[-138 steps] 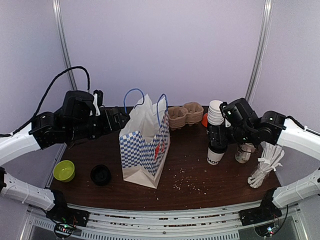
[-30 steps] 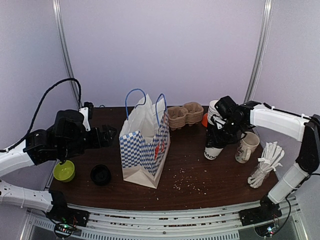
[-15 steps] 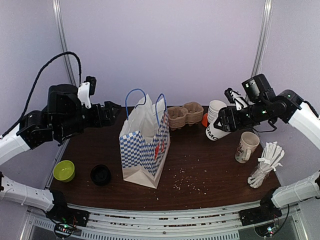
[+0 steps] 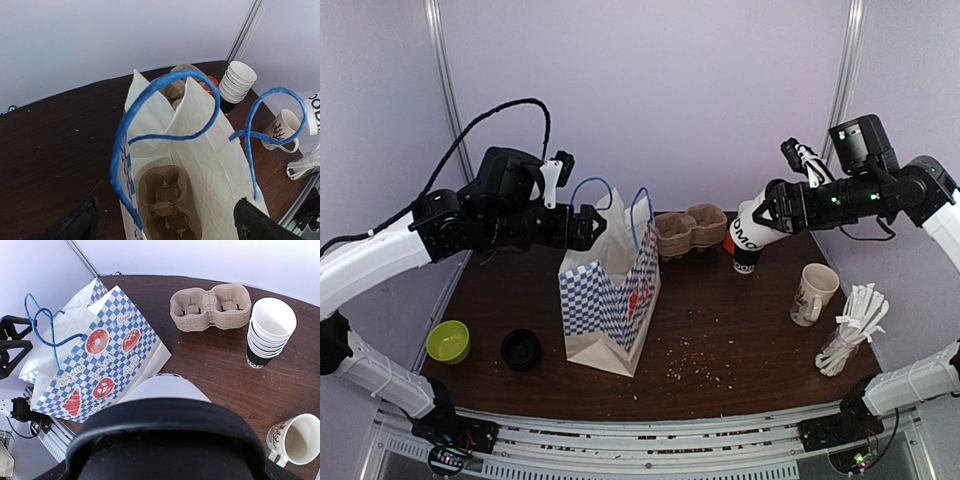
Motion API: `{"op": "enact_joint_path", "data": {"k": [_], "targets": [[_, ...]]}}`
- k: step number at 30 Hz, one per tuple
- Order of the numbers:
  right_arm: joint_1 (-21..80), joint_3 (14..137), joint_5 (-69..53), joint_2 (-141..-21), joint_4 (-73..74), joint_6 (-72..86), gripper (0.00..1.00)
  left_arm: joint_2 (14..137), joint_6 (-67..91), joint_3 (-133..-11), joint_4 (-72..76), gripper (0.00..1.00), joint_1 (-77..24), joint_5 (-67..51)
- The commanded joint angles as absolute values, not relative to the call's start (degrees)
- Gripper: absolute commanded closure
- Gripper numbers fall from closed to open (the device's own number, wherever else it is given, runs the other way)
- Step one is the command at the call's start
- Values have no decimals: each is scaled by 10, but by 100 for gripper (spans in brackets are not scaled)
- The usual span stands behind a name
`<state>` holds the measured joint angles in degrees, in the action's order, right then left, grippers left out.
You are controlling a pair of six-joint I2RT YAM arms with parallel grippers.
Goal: Pack the takeout coffee
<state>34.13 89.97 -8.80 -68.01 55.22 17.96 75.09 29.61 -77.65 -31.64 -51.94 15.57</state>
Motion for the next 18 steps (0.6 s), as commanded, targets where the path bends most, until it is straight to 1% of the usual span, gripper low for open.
{"op": "enact_joint_path", "data": {"k": [1, 5, 11, 12, 16, 18], "targets": [[345, 934, -104, -698, 551, 172, 14, 773, 260, -804, -331, 5, -505, 149], [347, 951, -109, -706, 542, 174, 14, 788, 231, -812, -331, 14, -502, 147], [347, 972, -110, -714, 540, 174, 14, 819, 200, -832, -342, 25, -501, 134], [347, 974, -109, -715, 540, 173, 14, 823, 197, -834, -343, 28, -501, 136], [348, 980, -110, -714, 542, 172, 14, 829, 188, -838, -344, 48, -501, 144], [348, 984, -110, -713, 542, 172, 14, 831, 182, -842, -345, 54, -501, 150]]}}
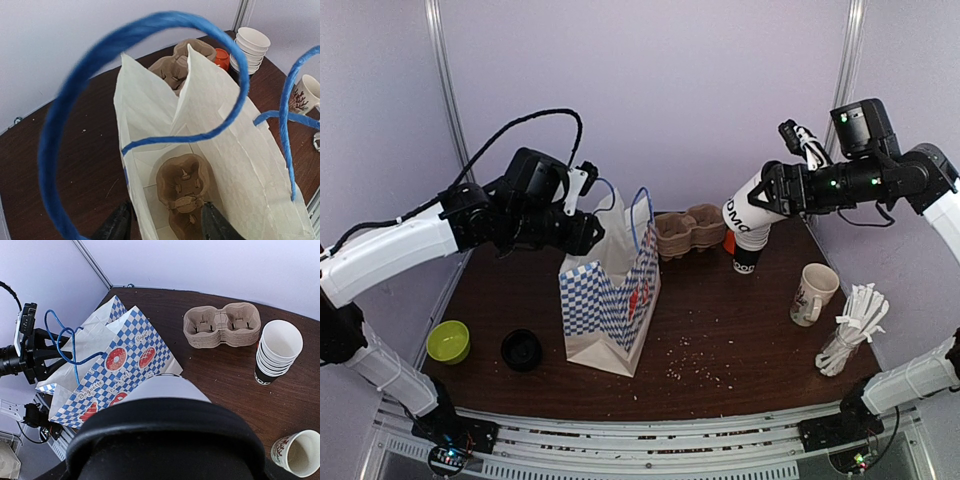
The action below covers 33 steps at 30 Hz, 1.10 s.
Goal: Pack the takeout coffee
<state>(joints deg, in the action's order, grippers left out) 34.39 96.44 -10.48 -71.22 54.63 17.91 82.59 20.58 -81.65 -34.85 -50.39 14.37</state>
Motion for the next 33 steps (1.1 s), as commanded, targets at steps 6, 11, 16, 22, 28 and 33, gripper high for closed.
{"op": "enact_joint_path", "data": {"k": [6, 11, 16, 22, 28, 33], "targets": [[349, 994, -114, -715, 541, 172, 14, 856, 167, -859, -367, 49, -501, 181], [351, 997, -114, -718, 543, 170, 14, 871, 167, -859, -378, 48, -500, 201], [353, 1001, -115, -727, 543, 168, 14, 875, 162, -860, -381, 64, -500, 206], [357, 1021, -114, -739, 535, 169, 14, 872, 144, -878, -381, 100, -500, 189], [363, 1053, -117, -755, 520, 170, 14, 861, 106, -917, -383, 100, -508, 184], [369, 1075, -120, -761, 506, 167, 14, 866, 57, -949, -383, 100, -573, 276]]}}
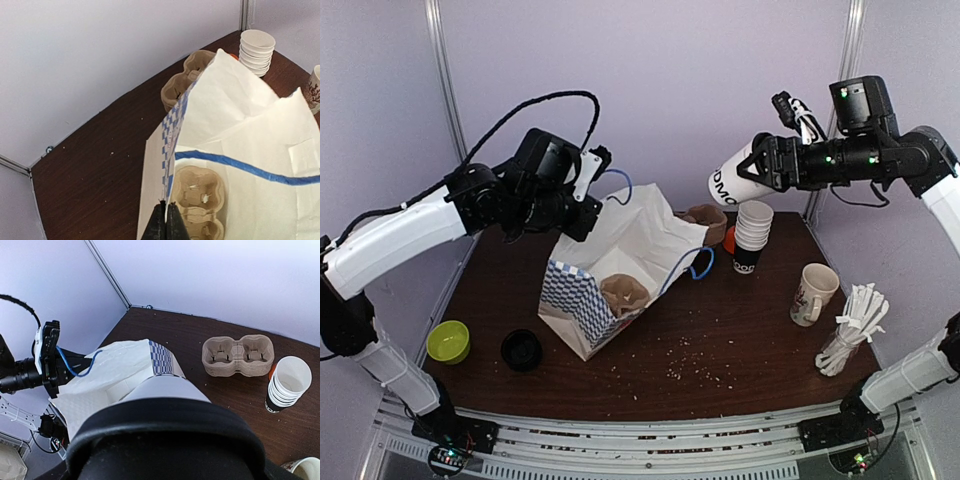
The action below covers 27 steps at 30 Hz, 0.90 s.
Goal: Pack the takeout coffee
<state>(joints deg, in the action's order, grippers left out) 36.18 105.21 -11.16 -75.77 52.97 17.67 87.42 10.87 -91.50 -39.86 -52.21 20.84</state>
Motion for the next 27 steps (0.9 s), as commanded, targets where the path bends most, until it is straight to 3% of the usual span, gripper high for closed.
{"op": "enact_joint_path", "data": {"k": [1, 7, 20, 27], "targets": [[371, 1073, -122, -761, 503, 166, 14, 870, 52, -952, -382, 100, -588, 304], [409, 1034, -119, -735, 493, 161, 14, 886, 45, -909, -332, 100, -658, 389], [544, 838, -70, -637, 444, 194, 14, 896, 178, -877, -276, 100, -670, 358], [567, 849, -10, -630, 415, 180, 14, 894, 177, -903, -278, 100, -699, 373]]}}
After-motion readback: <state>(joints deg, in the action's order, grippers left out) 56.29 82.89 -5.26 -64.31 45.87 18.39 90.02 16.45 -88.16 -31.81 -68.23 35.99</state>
